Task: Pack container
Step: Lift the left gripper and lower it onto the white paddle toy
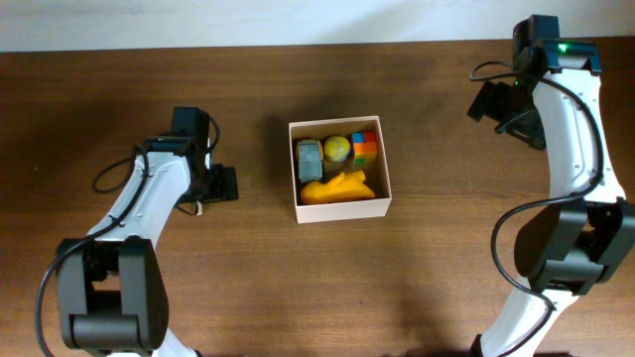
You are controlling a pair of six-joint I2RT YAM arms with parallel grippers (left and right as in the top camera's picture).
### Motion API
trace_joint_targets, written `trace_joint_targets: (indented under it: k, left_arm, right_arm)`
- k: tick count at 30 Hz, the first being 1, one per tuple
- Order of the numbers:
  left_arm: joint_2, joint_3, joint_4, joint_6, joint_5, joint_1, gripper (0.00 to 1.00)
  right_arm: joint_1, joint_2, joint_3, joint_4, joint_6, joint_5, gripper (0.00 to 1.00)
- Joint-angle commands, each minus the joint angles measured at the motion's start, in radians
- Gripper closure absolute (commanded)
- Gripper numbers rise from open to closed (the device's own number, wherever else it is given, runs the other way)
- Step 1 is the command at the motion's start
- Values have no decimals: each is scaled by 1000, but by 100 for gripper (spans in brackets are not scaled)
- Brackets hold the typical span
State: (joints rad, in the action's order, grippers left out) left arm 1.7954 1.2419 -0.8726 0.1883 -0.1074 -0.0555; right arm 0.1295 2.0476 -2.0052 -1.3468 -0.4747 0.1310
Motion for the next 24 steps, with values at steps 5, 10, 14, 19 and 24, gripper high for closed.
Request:
trace_joint_targets:
  k: [5,10,14,19,24]
  left_arm:
    - [39,-17,38,28,-5,5,1]
    - [101,-18,85,28,-5,12,1]
    - [134,-18,107,28,-4,32,1]
    - [148,-18,137,27,-5,71,1]
    - [185,-18,140,27,-4,106,5]
  right_arm:
    - [2,3,0,0,-13,12,1]
    - [2,3,0,0,-13,12,1]
    - [2,3,0,0,-13,12,1]
    - [2,3,0,0,-13,12,2]
    - [2,3,0,0,-13,12,1]
